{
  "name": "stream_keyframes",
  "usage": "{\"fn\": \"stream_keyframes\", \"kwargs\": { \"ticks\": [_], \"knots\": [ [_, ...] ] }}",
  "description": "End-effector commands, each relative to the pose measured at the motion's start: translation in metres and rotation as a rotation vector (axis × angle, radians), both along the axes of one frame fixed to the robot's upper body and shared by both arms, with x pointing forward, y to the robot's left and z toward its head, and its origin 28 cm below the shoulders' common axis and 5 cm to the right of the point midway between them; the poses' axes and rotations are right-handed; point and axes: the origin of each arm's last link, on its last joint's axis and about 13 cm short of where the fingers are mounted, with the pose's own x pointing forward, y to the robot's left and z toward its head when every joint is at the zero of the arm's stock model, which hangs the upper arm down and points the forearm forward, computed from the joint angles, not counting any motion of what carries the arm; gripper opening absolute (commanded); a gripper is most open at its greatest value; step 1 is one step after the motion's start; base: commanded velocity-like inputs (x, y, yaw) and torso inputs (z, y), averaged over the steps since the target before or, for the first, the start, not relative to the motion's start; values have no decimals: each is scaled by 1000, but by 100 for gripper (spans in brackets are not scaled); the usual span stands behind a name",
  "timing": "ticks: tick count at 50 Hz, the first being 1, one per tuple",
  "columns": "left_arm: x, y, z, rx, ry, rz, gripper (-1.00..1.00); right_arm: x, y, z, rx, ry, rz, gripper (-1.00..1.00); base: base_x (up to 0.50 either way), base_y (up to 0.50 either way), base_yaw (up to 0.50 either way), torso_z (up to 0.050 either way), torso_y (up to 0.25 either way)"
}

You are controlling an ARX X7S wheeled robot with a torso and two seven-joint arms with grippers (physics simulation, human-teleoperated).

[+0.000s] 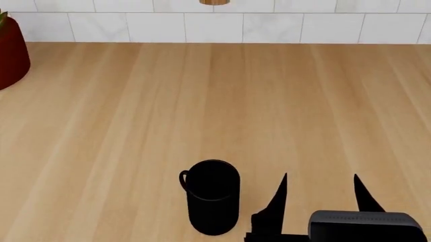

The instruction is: Stack the cups from largest to smallest.

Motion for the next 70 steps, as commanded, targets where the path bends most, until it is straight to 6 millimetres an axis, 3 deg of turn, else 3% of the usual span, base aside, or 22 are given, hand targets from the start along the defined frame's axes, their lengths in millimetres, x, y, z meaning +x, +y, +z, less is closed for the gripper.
{"fn": "stream_keyframes", "kwargs": {
  "ticks": [1,18,38,39,50,53,65,70],
  "knots": [
    [5,6,-3,-20,2,4,100,-7,-3,6,-12,-5,3,100,0,0,0,0,15],
    [14,8,-11,-48,26,-26,100,-7,-2,5,-16,-2,5,100,0,0,0,0,0],
    [20,10,-4,-49,-13,-16,100,-6,0,3,-17,6,13,100,0,0,0,0,0],
    [19,10,-3,-47,-19,-11,-100,-6,-1,3,-17,6,12,100,0,0,0,0,0],
    [16,7,6,-26,-38,-17,-100,-6,-2,2,-16,4,6,100,0,0,0,0,0],
    [15,3,17,-13,-74,-38,-100,-7,-2,4,-16,1,10,100,0,0,0,0,0],
    [23,-49,75,30,-188,-378,-100,-8,-4,9,-11,-12,5,100,0,0,0,0,0],
    [32,-65,79,-5,-220,-491,-100,-10,-4,14,-14,-21,11,100,0,0,0,0,0]
  ]
}}
